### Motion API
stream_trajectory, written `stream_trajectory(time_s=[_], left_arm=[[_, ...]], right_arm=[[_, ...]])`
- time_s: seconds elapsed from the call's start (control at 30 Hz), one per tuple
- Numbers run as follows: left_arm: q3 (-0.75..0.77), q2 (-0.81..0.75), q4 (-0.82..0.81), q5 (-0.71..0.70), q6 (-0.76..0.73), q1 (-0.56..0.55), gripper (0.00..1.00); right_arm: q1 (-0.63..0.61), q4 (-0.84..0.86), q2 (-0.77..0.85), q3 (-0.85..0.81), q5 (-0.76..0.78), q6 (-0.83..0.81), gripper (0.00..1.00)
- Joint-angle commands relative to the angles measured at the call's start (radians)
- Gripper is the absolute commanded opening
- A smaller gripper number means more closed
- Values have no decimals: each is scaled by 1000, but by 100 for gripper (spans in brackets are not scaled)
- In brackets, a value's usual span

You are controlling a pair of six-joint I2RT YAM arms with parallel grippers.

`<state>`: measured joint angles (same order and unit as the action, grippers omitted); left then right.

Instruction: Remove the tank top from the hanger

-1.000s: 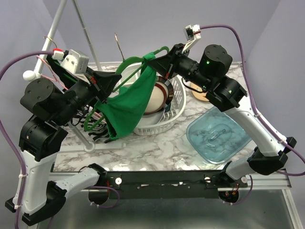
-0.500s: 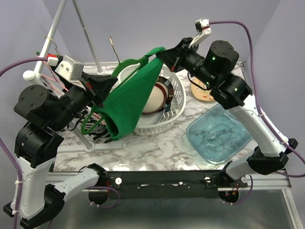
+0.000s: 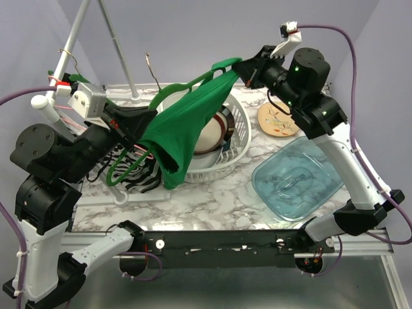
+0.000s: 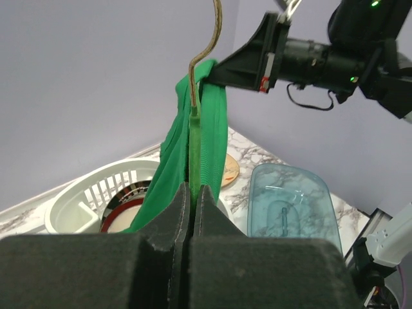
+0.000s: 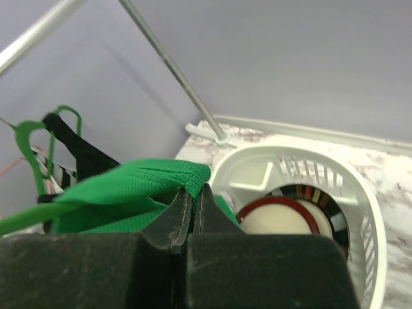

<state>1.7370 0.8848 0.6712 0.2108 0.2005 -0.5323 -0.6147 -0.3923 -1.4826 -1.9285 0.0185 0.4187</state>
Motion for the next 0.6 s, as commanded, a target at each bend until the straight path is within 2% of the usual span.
stream_trajectory(time_s=[0.0,0.07,0.3,0.57], left_arm=[[10,-40,-113,55,36,3,0],[7,-44,-133,39,36,3,0],[-60,-89,-304,-34,28,3,0],[-106,-76,-458,-91,30,3,0]], right_arm=[[32,36,37,172,-49,-9,1],[32,56,56,203,-95,-3,1],[32,127,100,336,-425,55,1],[26,242,169,489,-618,92,1]])
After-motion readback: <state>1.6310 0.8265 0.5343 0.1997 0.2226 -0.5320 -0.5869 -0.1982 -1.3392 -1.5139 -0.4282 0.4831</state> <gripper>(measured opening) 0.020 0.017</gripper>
